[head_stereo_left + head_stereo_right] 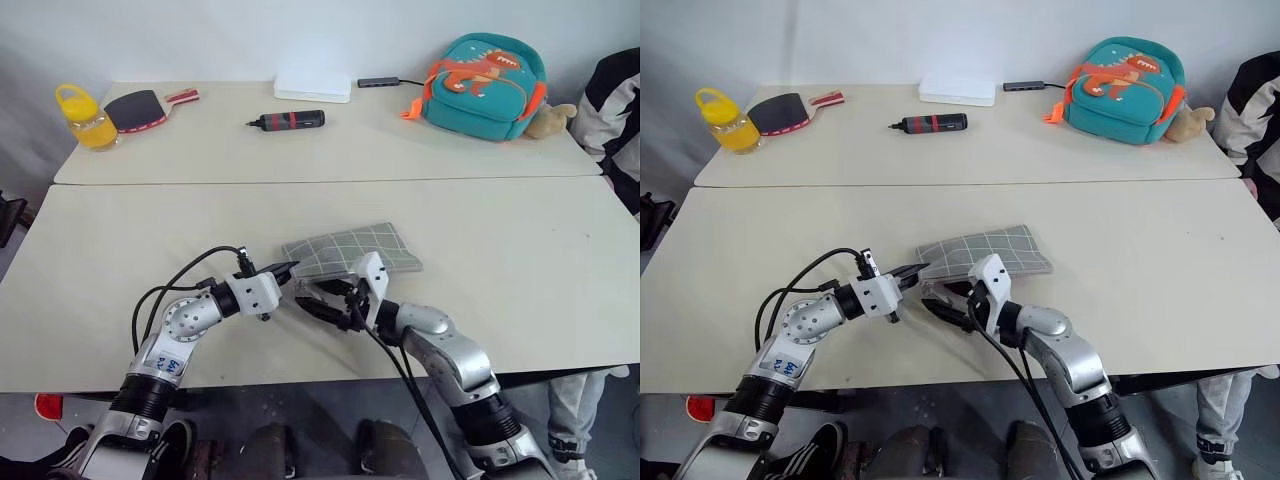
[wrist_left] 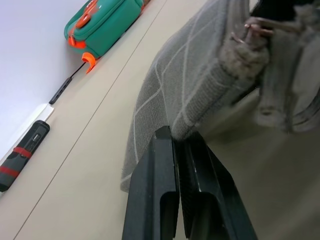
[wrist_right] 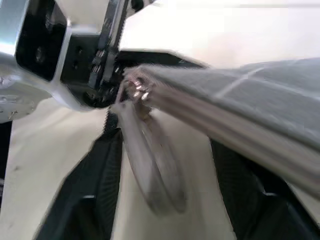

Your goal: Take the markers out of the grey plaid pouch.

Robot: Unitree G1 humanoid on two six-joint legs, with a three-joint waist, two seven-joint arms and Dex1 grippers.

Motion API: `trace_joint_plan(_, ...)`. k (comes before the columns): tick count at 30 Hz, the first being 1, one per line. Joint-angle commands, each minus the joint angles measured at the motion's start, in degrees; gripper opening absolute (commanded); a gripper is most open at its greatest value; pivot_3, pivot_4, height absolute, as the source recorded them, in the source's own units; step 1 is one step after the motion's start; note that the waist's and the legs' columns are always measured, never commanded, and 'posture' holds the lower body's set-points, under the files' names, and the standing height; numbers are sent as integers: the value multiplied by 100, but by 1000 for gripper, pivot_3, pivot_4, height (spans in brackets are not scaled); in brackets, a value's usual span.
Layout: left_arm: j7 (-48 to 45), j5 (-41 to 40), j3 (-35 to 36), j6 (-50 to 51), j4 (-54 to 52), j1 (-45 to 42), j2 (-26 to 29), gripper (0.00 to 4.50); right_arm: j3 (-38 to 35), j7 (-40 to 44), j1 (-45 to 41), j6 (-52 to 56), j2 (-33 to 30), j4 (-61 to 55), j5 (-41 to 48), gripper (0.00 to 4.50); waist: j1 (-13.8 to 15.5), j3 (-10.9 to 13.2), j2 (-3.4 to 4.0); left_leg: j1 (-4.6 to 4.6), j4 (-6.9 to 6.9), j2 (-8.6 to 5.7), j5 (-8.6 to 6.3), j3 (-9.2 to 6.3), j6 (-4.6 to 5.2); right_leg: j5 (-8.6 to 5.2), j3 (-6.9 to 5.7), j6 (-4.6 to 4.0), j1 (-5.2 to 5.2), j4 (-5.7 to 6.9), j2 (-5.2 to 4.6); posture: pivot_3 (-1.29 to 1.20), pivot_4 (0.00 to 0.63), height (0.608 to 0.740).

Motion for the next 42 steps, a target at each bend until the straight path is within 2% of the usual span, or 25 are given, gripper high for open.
trace_joint_plan(1, 17, 64, -66, 13, -135, -25, 11, 0, -46, 214, -10, -150, -71, -121, 9, 1492, -1, 0, 0, 0, 0, 0, 0, 0, 0, 0, 0, 0, 0, 0, 0, 0, 150, 740)
trace_joint_plan(5, 21, 46, -11, -4, -145, 16, 78, 0, -294, 310, 80, -131, -299, -191, 43, 76, -2, 0, 0, 0, 0, 1, 0, 0, 0, 0, 1, 0, 0, 0, 0, 0, 150, 740)
trace_joint_plan(8, -22, -57, 88, -56, -98, 48, 187, 0, -545, 391, 143, -158, -566, -222, 80, 32, -12, 0, 0, 0, 0, 1, 0, 1, 0, 0, 1, 0, 0, -1, 0, 0, 150, 740)
trace_joint_plan(12, -244, -649, 331, 83, -33, 86, 281, 0, -906, 590, 124, -268, -1124, -82, -17, 32, -19, 0, 0, 0, -1, 3, 0, 2, 0, 0, 1, 0, -2, -2, 0, 0, 150, 740)
trace_joint_plan(17, -453, -1033, 660, -28, 321, 59, 564, 0, -1551, 866, 4, -682, -1970, 681, -150, 32, -18, 1, 0, 0, -2, 4, 0, 5, -1, 0, 2, 0, -3, -5, 1, 0, 150, 740)
trace_joint_plan(21, -521, -1256, 809, -23, 574, 7, 560, 0, -1810, 1019, -81, -940, -2304, 1145, -219, 32, -17, 1, -1, 1, -2, 3, 0, 7, -1, 0, 2, 0, -2, -6, 1, 0, 150, 740)
trace_joint_plan(24, -636, -1459, 792, 117, 533, 18, 460, 0, -1829, 1099, -84, -987, -2316, 1149, -192, 32, -18, 1, -1, 0, -2, 3, 0, 9, -1, 0, 2, 0, -2, -7, 1, 0, 150, 740)
trace_joint_plan(27, -647, -1410, 703, 125, 455, 52, 384, 0, -1756, 1186, -29, -885, -2238, 873, -50, 639, -13, 1, -1, 0, -1, 3, 0, 8, -1, 0, 2, 0, -2, -6, 1, 0, 150, 740)
trace_joint_plan(32, -657, -1404, 691, 211, 385, 81, 343, 0, -1816, 1609, 225, -319, -2638, 103, 289, 2308, 1, 1, -1, 0, -1, 2, 0, 6, -1, 0, 2, 0, -1, -8, 1, 0, 150, 740)
trace_joint_plan(37, -661, -1362, 678, 190, 411, 96, 333, 0, -2353, 1542, 158, -152, -3077, -368, 484, 2308, 6, 2, -1, -2, 0, 2, -1, 7, 0, 0, 2, 1, 2, -18, 0, 0, 150, 740)
trace_joint_plan(41, -669, -1360, 612, 216, 413, 59, 236, 0, -2267, 1177, -275, -372, -2630, -818, 498, 2308, -25, 1, 0, 0, -1, 5, 0, 9, -1, 0, 2, 0, 1, -17, 1, 0, 150, 740)
trace_joint_plan(42, -672, -1347, 599, 225, 417, 41, 208, 0, -2145, 1113, -353, -390, -2470, -930, 495, 2142, -27, 1, 0, 1, -1, 8, 0, 9, -3, 0, 2, 0, 1, -16, 3, 0, 150, 740)
